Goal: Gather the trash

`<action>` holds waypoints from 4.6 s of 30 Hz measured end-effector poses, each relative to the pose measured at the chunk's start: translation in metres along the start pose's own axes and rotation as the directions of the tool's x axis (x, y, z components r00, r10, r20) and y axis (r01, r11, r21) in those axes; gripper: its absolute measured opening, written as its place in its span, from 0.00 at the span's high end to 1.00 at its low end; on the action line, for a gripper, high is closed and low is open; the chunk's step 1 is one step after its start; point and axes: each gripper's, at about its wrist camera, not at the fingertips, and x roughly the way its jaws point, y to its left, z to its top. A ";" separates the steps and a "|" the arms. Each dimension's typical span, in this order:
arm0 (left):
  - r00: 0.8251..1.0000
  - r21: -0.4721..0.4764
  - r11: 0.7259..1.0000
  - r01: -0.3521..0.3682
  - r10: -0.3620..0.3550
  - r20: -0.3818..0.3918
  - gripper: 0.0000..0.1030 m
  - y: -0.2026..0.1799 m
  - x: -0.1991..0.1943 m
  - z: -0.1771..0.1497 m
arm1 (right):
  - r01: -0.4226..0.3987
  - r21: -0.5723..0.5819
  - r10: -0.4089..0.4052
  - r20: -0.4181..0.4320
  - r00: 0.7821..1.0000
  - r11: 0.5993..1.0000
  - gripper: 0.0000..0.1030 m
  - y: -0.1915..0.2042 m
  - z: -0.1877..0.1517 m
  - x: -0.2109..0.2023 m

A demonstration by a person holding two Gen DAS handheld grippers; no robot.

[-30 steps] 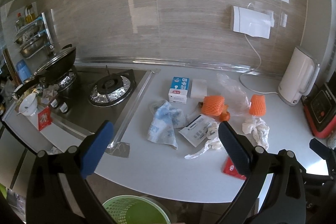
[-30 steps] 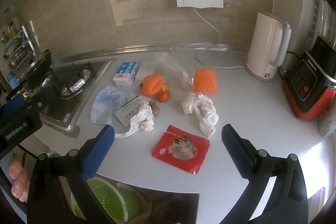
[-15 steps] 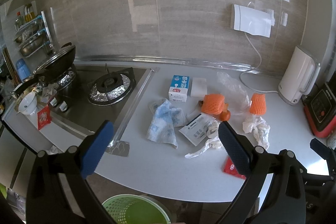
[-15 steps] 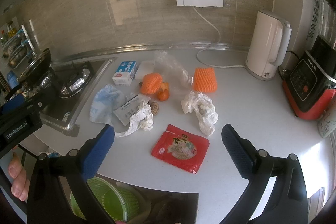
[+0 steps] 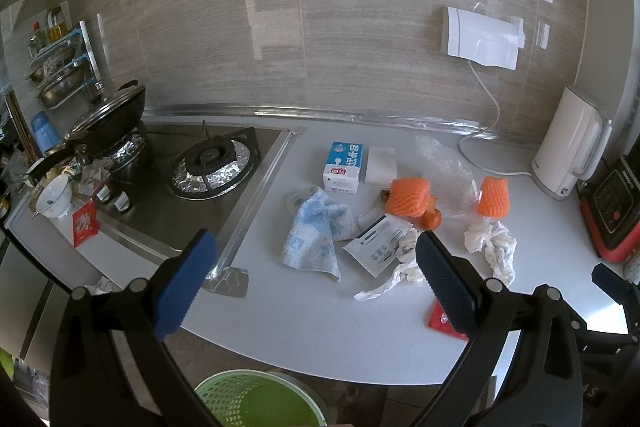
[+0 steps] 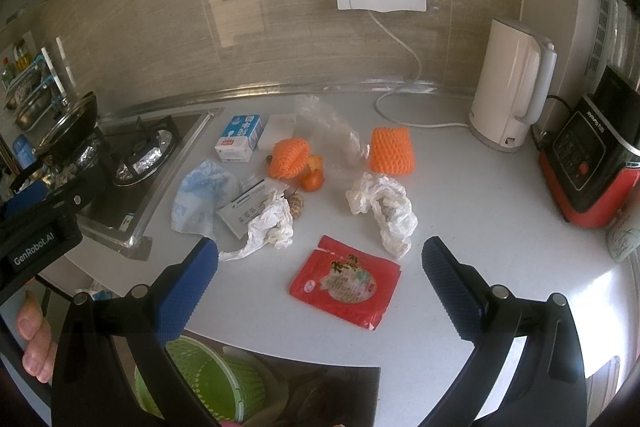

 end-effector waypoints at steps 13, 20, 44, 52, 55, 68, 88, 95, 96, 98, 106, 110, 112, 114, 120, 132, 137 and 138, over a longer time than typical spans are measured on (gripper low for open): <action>1.000 0.000 1.000 0.000 0.000 -0.001 0.07 0.001 0.000 0.000 | 0.002 -0.003 -0.002 -0.003 1.000 1.000 0.02 0.001 -0.004 0.001; 1.000 -0.002 1.000 -0.006 0.006 -0.010 0.07 0.006 0.004 -0.002 | -0.001 -0.002 0.001 -0.009 1.000 1.000 0.02 0.001 -0.004 0.003; 0.996 0.124 0.991 0.044 -0.034 -0.078 0.07 0.012 0.134 -0.033 | 0.019 -0.068 -0.022 -0.053 0.998 0.998 0.02 -0.034 -0.024 0.085; 0.990 0.122 0.992 0.026 -0.009 -0.138 0.07 0.017 0.212 -0.022 | -0.010 -0.052 0.006 -0.093 0.996 0.999 0.02 -0.051 -0.023 0.118; 0.986 0.099 0.995 0.018 -0.001 -0.169 0.09 0.020 0.239 -0.017 | -0.026 -0.060 0.021 -0.089 0.996 0.998 0.02 -0.050 -0.015 0.126; 0.969 0.088 0.995 0.037 -0.014 -0.247 0.40 0.019 0.285 -0.027 | -0.178 -0.025 0.176 -0.072 0.982 0.984 0.03 -0.009 0.050 0.208; 0.960 0.007 0.983 0.185 -0.180 -0.214 0.93 0.030 0.260 -0.014 | -0.229 -0.059 0.217 -0.166 0.962 0.972 0.71 0.030 0.080 0.269; 0.974 0.004 0.983 0.185 -0.182 -0.131 0.93 0.041 0.207 0.006 | -0.267 -0.067 0.262 -0.082 0.962 0.961 0.71 0.031 0.089 0.220; 0.977 -0.001 0.983 0.181 -0.180 -0.115 0.93 0.044 0.195 0.008 | -0.276 -0.066 0.272 -0.075 0.960 0.959 0.71 0.032 0.089 0.213; 0.980 -0.015 0.984 0.177 -0.178 -0.092 0.93 0.051 0.173 0.011 | -0.298 -0.068 0.294 -0.059 0.954 0.952 0.71 0.032 0.087 0.192; 0.986 -0.008 0.988 0.156 -0.156 -0.064 0.93 0.080 0.081 -0.011 | -0.394 -0.121 0.390 -0.057 0.919 0.911 0.70 0.058 0.054 0.110; 0.987 0.051 0.991 0.127 -0.121 -0.106 0.93 0.092 0.046 -0.049 | -0.451 -0.134 0.439 -0.108 0.892 0.883 0.69 0.078 0.024 0.079; 0.985 0.064 0.990 0.123 -0.114 -0.132 0.93 0.099 0.038 -0.070 | -0.456 -0.160 0.437 -0.140 0.888 0.875 0.69 0.090 0.006 0.068; 0.980 0.072 0.990 0.120 -0.106 -0.170 0.93 0.105 0.030 -0.096 | -0.457 -0.183 0.428 -0.178 0.886 0.870 0.68 0.101 -0.012 0.063; 0.956 0.053 0.994 0.100 -0.081 -0.282 0.93 0.122 0.031 -0.172 | -0.475 -0.212 0.408 -0.295 0.864 0.854 0.68 0.124 -0.060 0.058; 0.956 0.009 1.000 -0.007 0.010 -0.294 0.36 0.138 0.024 -0.220 | -0.539 -0.315 0.397 -0.415 0.819 0.781 0.68 0.172 -0.111 0.042; 0.965 -0.018 0.998 -0.062 0.056 -0.255 0.25 0.149 0.008 -0.214 | -0.577 -0.356 0.390 -0.473 0.790 0.735 0.67 0.188 -0.136 0.044; 0.966 -0.022 0.996 -0.081 0.073 -0.249 0.24 0.153 0.005 -0.212 | -0.584 -0.361 0.387 -0.486 0.783 0.727 0.67 0.191 -0.140 0.046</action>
